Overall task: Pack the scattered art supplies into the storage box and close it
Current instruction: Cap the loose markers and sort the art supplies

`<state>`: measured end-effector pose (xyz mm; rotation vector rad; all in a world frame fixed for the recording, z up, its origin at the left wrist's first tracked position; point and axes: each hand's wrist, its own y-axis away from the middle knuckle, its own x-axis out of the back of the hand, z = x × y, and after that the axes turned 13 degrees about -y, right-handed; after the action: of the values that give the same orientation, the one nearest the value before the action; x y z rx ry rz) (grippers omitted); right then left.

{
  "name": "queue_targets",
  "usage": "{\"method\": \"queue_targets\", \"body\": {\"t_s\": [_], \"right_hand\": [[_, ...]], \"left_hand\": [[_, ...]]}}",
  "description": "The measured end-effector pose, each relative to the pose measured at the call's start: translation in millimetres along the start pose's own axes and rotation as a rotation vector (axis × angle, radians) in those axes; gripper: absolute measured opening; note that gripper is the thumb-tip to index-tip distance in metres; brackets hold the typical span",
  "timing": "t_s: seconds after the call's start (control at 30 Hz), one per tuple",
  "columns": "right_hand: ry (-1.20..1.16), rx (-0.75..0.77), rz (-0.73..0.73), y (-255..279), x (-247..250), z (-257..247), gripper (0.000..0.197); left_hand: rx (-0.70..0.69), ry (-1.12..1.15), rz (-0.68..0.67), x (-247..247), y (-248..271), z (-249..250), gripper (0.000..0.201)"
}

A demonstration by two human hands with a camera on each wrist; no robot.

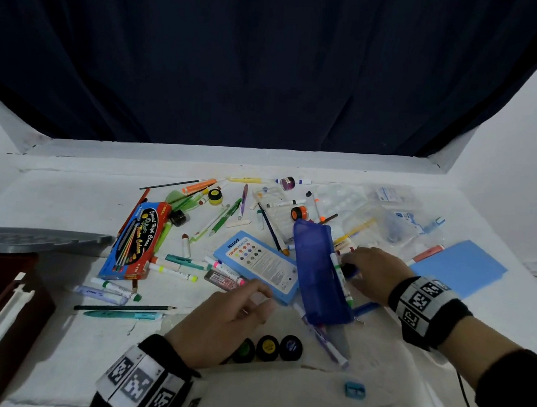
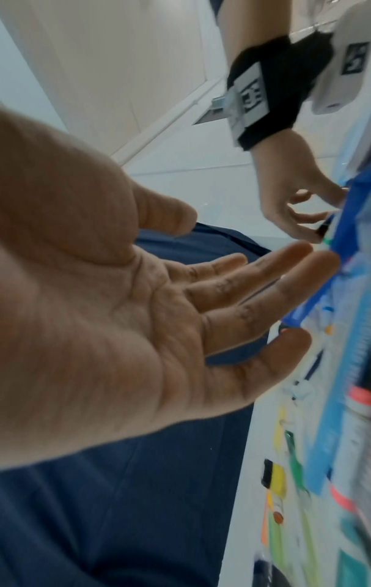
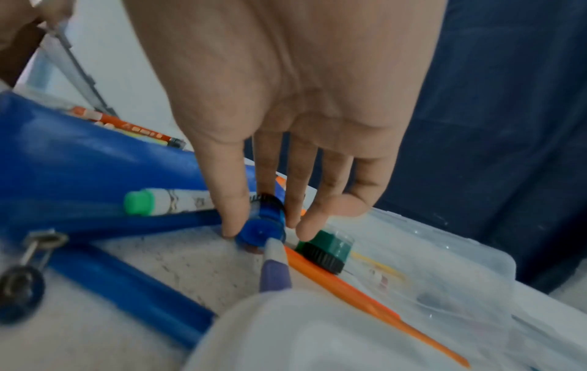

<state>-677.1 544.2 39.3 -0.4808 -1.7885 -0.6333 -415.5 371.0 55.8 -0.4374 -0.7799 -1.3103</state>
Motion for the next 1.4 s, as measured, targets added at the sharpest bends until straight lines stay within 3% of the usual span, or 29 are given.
{"method": "queue_targets", "body": {"t_s": [0.07, 0.2, 0.37, 0.47, 0.63, 0.7, 0.8, 0.97, 1.03, 1.2, 1.33, 1.4], "right_hand": [[0.071, 0.021, -0.012, -3, 1, 1, 0.027], [0.077, 0.041, -0.016, -4, 8, 10, 0.034], [-0.159, 0.056, 0.194, 7, 27, 18, 0.025], [-0.379, 0.061, 0.359, 18, 36, 19, 0.027], [-0.688, 0.071, 0.550, 36, 44, 19, 0.023], [-0.789, 0.060, 0.573, 42, 45, 20, 0.022], [-0.869, 0.049, 0.610, 46, 41, 22, 0.021], [-0.913, 0.036, 0.612, 45, 34, 15, 0.019], [-0.952, 0.072, 0.614, 43, 36, 6, 0.017], [-1.054, 0.143, 0.554, 38, 43, -28, 0.024], [-1.056, 0.240, 0.440, 32, 37, -60, 0.039], [-0.961, 0.271, 0.378, 30, 29, -75, 0.046]], "left_hand": [[-0.025, 0.054, 0.034, 13, -6, 9, 0.034], [-0.065, 0.060, 0.135, 40, -38, 31, 0.017], [-0.065, -0.082, 0.180, 58, -115, 42, 0.016], [-0.039, -0.312, 0.112, 54, -171, 42, 0.034], [0.007, -0.702, -0.121, 37, -254, 18, 0.059], [0.019, -0.737, -0.160, 32, -269, 11, 0.058], [-0.008, -0.693, -0.114, 27, -280, 2, 0.044], [0.022, -0.656, 0.000, 32, -270, -5, 0.029], [0.025, -0.612, 0.089, 39, -260, 0, 0.032], [-0.082, -0.234, 0.311, 70, -197, 21, 0.034], [-0.101, -0.038, 0.336, 86, -124, 32, 0.020], [-0.083, -0.006, 0.292, 91, -88, 26, 0.024]]}}
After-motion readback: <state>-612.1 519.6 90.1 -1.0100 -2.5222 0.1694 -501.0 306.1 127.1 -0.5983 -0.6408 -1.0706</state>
